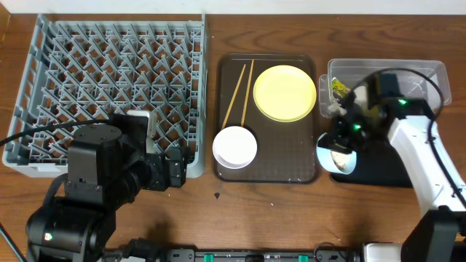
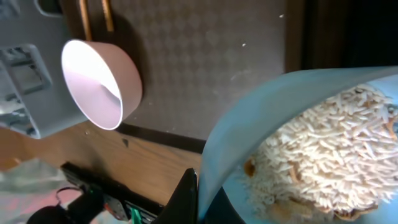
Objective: Sort waste into correct bins and load items into the dishwasher
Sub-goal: 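Tip the blue bowl over the black tray to dump the rice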
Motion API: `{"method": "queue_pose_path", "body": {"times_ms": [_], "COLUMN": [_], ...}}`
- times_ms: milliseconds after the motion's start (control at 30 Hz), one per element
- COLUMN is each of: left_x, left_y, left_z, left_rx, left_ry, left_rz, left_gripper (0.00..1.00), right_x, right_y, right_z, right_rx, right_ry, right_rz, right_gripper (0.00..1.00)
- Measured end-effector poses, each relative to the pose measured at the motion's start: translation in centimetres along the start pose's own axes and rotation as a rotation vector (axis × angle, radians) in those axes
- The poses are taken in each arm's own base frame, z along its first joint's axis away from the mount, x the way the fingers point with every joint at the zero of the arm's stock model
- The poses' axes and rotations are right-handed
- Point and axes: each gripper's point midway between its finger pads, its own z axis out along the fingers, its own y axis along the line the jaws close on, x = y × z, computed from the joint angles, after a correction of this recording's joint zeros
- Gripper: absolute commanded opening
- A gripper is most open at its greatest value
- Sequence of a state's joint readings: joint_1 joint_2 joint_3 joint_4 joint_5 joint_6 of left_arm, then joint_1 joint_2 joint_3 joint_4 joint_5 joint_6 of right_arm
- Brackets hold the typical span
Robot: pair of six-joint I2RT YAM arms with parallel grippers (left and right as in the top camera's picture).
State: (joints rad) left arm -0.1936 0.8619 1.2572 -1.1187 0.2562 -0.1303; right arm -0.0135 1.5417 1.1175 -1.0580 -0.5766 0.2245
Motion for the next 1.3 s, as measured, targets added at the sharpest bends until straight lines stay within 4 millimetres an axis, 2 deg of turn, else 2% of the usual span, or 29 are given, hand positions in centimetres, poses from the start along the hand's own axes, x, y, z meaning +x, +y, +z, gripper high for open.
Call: {"method": "queue_pose_path", "body": {"times_ms": [133,300,467,567,767,933,1067,1300], "left_x": [0.0,0.0,0.0,0.0,0.0,0.0,0.0,0.0], "left_y": [0.0,0.0,0.0,0.0,0.0,0.0,0.0,0.0], "left_z": [0.0,0.0,0.0,0.0,0.0,0.0,0.0,0.0], "left_rx": [0.000,0.000,0.000,0.000,0.000,0.000,0.000,0.000], "left_ry": [0.000,0.000,0.000,0.000,0.000,0.000,0.000,0.000], "left_rz": [0.000,0.000,0.000,0.000,0.000,0.000,0.000,0.000], "left_gripper": [0.98,0.98,0.98,0.98,0.98,0.98,0.98,0.98], "right_x": [-0.6,-2.0,-4.2,-4.7,-5.2,-5.0,-4.2,-4.7], "right_y": [-1.7,-3.1,-4.0,-4.4,-5.4,-6.0,-5.8,-5.5], "right_z": [-1.1,-3.8,-6.4,-7.0,-7.0,-6.0,-5.5,-6.3], "right_rx": [-0.142,-0.305,-0.395,-0.418,-0.496,-0.591,-0.653,-0.691], "right_ry": [-0.038,-0.146,-0.295,-0.338,-0.390,-0.372,-0.356,-0.394], "right_rz": [0.031,0.026,-0.034,-0.046,-0.022,0.040,0.057,0.021], "right_gripper": [0.01,0.01,0.01,0.01,0.01,0.01,0.01,0.01]}}
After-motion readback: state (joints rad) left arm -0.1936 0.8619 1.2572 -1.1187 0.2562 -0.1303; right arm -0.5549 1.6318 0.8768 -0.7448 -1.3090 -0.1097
